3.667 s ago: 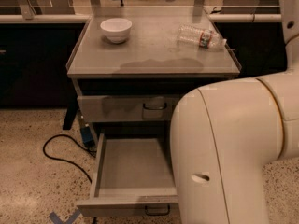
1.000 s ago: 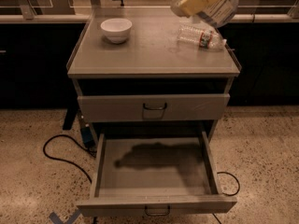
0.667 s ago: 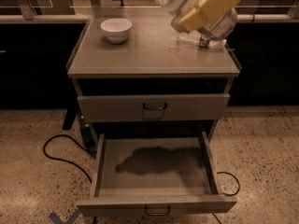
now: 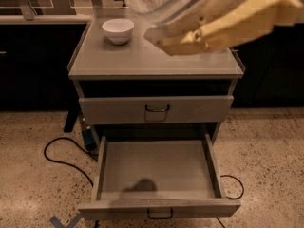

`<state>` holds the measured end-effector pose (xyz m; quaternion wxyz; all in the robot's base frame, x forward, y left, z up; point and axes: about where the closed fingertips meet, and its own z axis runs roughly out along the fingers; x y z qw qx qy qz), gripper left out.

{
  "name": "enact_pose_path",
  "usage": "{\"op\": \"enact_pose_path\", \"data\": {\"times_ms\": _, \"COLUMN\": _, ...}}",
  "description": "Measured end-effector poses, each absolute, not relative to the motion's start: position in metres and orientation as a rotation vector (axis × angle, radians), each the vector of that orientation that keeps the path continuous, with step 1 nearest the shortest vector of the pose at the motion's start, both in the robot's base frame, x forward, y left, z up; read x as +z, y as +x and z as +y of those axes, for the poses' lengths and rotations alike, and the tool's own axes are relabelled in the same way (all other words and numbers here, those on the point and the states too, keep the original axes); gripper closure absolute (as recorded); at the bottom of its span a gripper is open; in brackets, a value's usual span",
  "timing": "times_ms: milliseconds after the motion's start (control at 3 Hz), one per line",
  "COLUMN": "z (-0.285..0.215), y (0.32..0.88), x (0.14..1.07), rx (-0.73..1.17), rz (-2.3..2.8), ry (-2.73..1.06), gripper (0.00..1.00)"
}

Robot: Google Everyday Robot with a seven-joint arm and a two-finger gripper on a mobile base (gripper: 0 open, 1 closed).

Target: Place blue plastic bottle into middle drawer

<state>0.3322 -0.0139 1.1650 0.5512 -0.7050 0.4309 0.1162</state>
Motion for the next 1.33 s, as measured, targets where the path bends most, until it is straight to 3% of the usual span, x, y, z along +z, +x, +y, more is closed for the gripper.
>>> {"op": "enact_pose_path", "data": {"times_ms": 333, "z": -0.012, "y": 0.3, "x": 1.178, "rx": 0.185, "rz": 0.973, "ry": -1.6, "gripper": 1.0}}
{"op": "enact_pose_path", "data": {"times_ms": 1000, "z": -0.011, "y": 0.293, "x": 1.156, "rx": 0.166, "rz": 0.982, "ry": -1.611, "gripper": 1.0}}
{"op": "enact_pose_path", "data": {"times_ms": 1333, "z": -0.036, "y": 0.326, "x": 1.091, "rx": 0.132, "rz": 1.054, "ry": -1.589, "gripper": 1.0}}
